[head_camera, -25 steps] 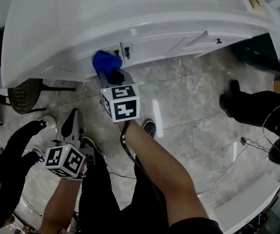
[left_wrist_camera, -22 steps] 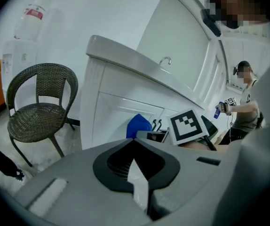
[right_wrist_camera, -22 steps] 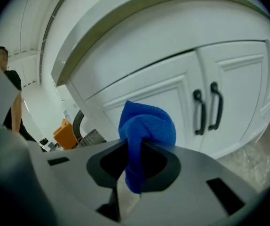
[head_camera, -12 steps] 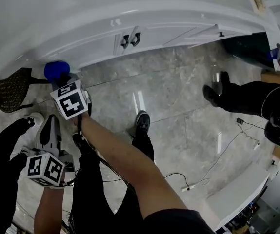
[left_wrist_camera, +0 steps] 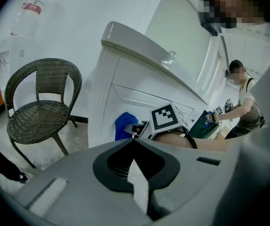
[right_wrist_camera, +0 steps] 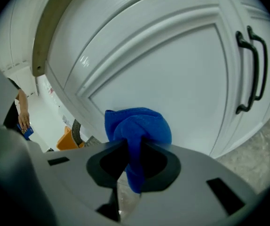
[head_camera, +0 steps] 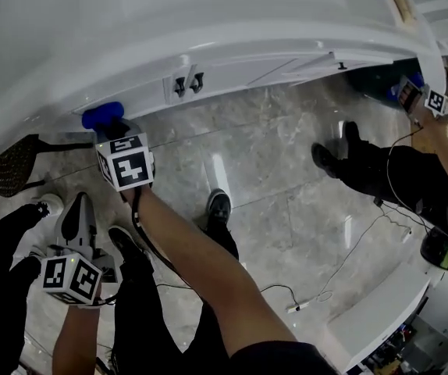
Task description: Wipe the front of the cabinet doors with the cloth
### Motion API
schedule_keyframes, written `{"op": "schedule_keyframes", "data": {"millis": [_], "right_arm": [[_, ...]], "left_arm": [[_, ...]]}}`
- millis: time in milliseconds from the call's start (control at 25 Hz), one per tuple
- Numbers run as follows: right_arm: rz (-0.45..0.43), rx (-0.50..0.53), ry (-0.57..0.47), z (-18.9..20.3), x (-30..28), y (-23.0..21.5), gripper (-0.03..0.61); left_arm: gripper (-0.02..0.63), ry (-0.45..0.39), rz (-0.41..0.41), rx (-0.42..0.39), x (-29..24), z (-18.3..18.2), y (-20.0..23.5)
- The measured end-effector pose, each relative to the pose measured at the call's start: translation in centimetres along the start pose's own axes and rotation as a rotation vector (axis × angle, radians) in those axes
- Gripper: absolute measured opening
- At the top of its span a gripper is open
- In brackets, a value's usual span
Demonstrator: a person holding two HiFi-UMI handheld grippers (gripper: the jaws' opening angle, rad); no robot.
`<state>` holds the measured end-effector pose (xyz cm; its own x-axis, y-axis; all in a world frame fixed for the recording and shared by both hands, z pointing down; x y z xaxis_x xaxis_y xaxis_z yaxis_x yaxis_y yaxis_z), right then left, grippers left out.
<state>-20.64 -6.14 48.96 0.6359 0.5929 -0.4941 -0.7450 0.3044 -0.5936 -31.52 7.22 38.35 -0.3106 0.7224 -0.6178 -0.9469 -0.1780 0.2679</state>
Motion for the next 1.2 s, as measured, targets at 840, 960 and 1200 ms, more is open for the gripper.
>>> {"op": "schedule_keyframes", "data": {"millis": [840, 960, 1200], "right_arm": [[0.166, -0.064, -0.181, -0.5, 8.0, -10.9, 0.051], [0.155, 0.006, -0.119, 1.1, 6.2, -8.0, 0.051], [0.078, 0.025, -0.026, 4.4, 0.2, 0.3, 0.051]], "left_arm": [[-0.001, 0.035, 0.088, -0.029, -4.1, 1.5, -6.3], [-0.002, 0.023, 0.073, -0.032, -2.6, 1.4, -3.7], [-0.001, 0.014, 0.014, -0.013, 1.6, 0.5, 1.9]]}}
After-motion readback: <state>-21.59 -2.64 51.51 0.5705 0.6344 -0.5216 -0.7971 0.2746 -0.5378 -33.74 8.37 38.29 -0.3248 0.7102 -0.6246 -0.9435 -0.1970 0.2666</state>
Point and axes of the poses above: the fingertips, and each gripper's own axes: x backward along the fingers, y to its left, z out of its underside, the point moved 6 cm from there along x, backward along the fingers, and after that the axes turned 7 degrees about -z, right-handed, at the moved point
